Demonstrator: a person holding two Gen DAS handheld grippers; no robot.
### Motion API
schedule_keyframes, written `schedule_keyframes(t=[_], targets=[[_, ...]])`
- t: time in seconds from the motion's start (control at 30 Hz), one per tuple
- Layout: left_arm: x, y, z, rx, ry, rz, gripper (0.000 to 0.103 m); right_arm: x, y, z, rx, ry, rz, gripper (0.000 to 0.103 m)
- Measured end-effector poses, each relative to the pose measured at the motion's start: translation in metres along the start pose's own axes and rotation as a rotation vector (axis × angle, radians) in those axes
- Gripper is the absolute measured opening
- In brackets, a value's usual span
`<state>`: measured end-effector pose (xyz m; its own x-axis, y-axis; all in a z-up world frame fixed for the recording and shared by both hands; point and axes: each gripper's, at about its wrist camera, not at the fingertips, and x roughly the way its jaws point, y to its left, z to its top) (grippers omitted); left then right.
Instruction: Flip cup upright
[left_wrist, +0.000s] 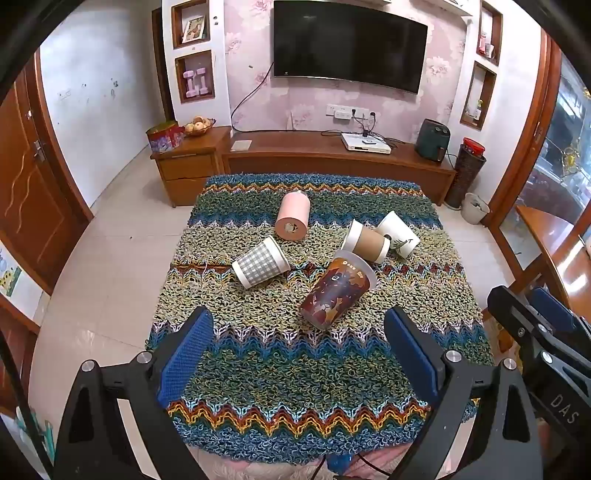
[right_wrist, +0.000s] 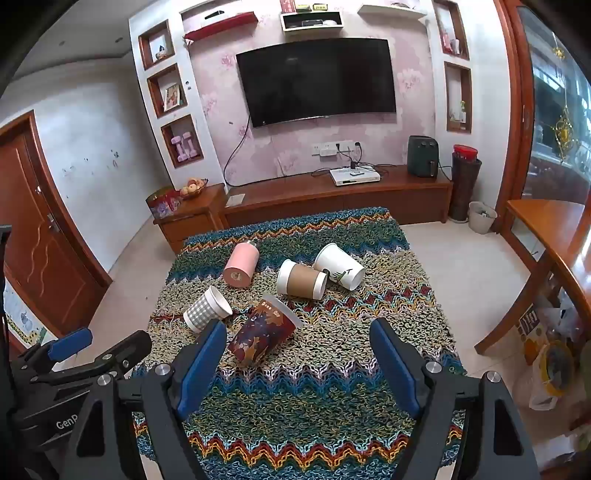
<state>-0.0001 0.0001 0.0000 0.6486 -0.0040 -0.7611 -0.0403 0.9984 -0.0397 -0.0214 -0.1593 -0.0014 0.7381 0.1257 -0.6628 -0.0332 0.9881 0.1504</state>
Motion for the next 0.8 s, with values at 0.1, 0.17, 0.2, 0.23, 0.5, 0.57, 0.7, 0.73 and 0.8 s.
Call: schedule_keyframes(t=[0.1,0.17,0.2,0.23,0.5,0.57,0.7,0.73,0.8], targets=[[0.0000,-0.0001,0.0000,0.002,0.000,0.002,0.095,0.0002,-0.0004,-0.0004,0.000,-0.004,0.002,0.080],[0.0000,0.0001,0.0000,0.003,0.000,0.003,0.095,0.0000,-0.0006,-0.0007,0.001,-0.005,0.003,0.080],[0.0001,0.0003,0.0000,0.003,0.000,0.003,0.095,0.0005,-0.0008,-0.0007,0.001,-0.002,0.002,0.080],[0.0001,0.0006,0.0000,0.004,0.000,0.003,0.095,0.0007,-0.0009,-0.0008,0.001,-0.001,0.002,0.080],[0.0014,0.0004,0.0001,0.006,0.000,0.006,0.095,0.0016,-0.0014,-0.0013,0.004,0.003,0.004,0.080],[0.0000,-0.0002,0.0000,0.006,-0.003,0.007,0.095,0.0016,-0.0011,-0.0015,0.003,0.004,0.003,0.080],[-0.0001,-0.0003,0.0000,0.007,-0.004,0.009,0.095,0.0029,-0.0024,-0.0017,0.003,0.004,0.003,0.080],[0.0000,-0.0003,-0.0001,0.006,-0.004,0.009,0.095,0.0027,-0.0022,-0.0014,0.004,0.005,0.004,0.080],[0.0003,-0.0003,0.0000,0.006,-0.005,0.009,0.095,0.0021,-0.0019,-0.0009,0.004,0.005,0.004,0.080]])
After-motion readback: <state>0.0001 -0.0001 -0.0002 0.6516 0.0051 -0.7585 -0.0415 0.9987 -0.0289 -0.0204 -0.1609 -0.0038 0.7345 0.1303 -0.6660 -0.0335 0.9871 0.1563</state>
